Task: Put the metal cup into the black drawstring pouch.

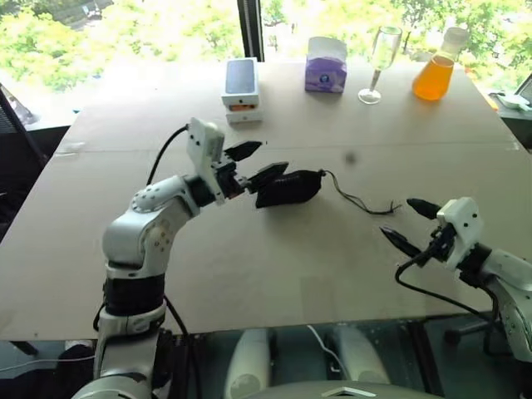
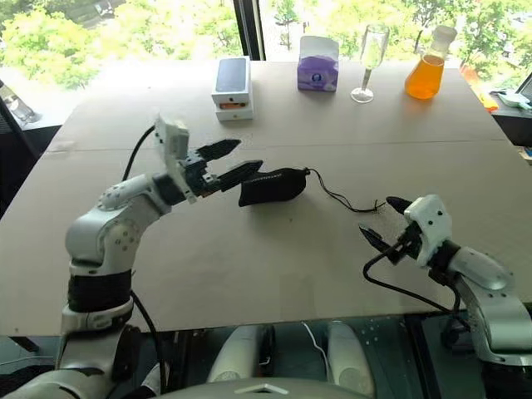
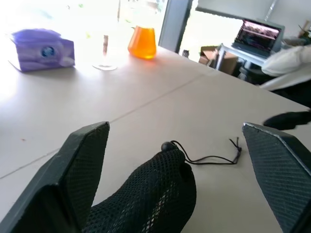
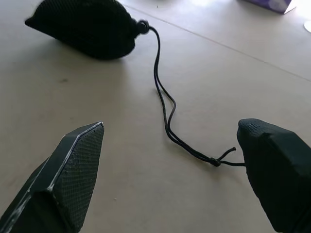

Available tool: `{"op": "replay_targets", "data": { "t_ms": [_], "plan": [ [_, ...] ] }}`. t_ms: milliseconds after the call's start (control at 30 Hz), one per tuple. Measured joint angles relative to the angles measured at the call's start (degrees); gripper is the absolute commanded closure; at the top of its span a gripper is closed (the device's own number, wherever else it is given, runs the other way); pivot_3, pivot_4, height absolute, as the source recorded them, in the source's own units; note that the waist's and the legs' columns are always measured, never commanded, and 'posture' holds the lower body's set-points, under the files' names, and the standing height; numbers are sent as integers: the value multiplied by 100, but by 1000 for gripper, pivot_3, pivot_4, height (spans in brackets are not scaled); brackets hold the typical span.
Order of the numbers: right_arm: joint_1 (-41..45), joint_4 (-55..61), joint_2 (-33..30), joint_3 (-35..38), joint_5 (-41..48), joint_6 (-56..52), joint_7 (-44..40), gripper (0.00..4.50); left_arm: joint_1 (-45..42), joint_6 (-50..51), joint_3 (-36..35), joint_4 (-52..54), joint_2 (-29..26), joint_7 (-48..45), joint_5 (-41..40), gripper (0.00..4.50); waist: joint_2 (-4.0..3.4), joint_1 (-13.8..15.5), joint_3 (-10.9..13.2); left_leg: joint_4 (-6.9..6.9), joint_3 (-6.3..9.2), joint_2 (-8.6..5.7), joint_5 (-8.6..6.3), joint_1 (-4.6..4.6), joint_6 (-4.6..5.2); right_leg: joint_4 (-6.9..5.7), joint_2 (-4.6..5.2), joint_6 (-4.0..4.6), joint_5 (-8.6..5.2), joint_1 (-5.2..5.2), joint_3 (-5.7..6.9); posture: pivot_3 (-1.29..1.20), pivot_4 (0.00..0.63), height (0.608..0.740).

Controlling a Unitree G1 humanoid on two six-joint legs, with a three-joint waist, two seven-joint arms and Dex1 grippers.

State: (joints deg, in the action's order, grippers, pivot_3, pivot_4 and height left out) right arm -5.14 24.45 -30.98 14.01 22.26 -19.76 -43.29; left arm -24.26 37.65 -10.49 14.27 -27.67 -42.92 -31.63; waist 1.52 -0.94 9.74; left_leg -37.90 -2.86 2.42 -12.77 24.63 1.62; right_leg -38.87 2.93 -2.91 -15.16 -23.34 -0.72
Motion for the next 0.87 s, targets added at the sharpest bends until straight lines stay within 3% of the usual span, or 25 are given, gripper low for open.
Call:
{"op": "replay_targets", "data": {
  "t_ms": [167, 333, 867],
  "plan": [
    [-674, 355, 98, 248, 238, 609, -123, 43, 1780, -291, -625, 610, -273, -312, -249, 0, -2, 48, -4, 8, 0, 17, -1, 0, 1, 4, 7, 1, -1, 0, 6, 0, 150, 740],
    [-1010, 381, 53, 273, 91, 983, -129, 43, 2516, -425, -1004, 997, -309, -286, -422, 0, 5, 86, -8, 4, -2, 16, -3, -8, 4, 6, 10, 3, -2, 8, 6, 0, 150, 740],
    [-1058, 129, 37, 311, 61, 1286, 72, 43, 3379, -826, -1376, 1447, -227, 315, -633, 0, 5, 85, -11, 5, -2, 18, -3, -19, 5, 5, 5, 5, -3, 17, 3, 0, 150, 740]
  ]
}}
